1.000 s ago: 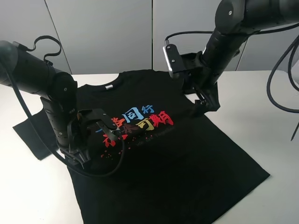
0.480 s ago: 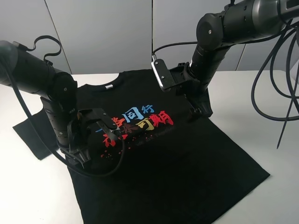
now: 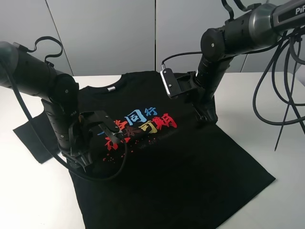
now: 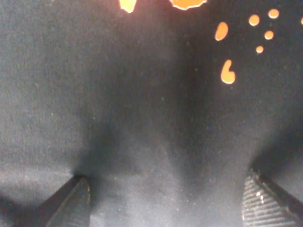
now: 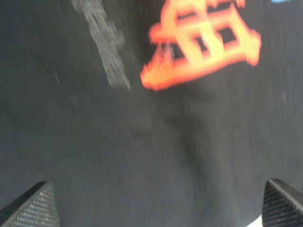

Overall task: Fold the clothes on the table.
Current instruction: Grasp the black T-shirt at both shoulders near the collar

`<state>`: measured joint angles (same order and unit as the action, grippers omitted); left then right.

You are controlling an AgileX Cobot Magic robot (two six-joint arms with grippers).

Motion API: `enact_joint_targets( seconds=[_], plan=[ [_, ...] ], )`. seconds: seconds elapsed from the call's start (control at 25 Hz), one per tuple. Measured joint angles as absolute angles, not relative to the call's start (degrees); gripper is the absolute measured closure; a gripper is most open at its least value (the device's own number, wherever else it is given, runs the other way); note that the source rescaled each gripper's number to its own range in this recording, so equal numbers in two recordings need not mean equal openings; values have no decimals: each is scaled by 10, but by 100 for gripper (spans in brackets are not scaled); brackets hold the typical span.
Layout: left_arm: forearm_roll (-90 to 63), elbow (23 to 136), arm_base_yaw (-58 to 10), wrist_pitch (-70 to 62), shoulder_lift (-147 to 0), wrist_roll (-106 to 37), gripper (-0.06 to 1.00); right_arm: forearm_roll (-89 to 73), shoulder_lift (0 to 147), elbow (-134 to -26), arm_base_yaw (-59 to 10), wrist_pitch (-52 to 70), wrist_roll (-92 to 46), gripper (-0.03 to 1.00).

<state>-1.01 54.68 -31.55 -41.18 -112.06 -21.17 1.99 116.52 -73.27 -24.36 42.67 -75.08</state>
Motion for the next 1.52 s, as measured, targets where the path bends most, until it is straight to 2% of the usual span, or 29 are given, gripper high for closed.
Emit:
enact_joint_targets(
  seconds=[0.32,0.52,0.76,1.12,1.52],
  plan=[
    [-9,547,-316,-412,-1121,-212,8,26,1194,-800,-218,432,-748,5],
    [-7,547,-317,-412,-1121,-212,8,9,1237,-868,-218,483,-760,13],
    [-6,547,-317,-412,-1121,-212,8,-3,1249,-880,-218,512,-770,23],
    [-6,547,-317,-412,-1121,-212,8,-51,1255,-881,-218,414,-802,24],
    [-6,547,-317,-412,-1121,-212,8,-55,1255,-881,-220,453,-807,23]
  ],
)
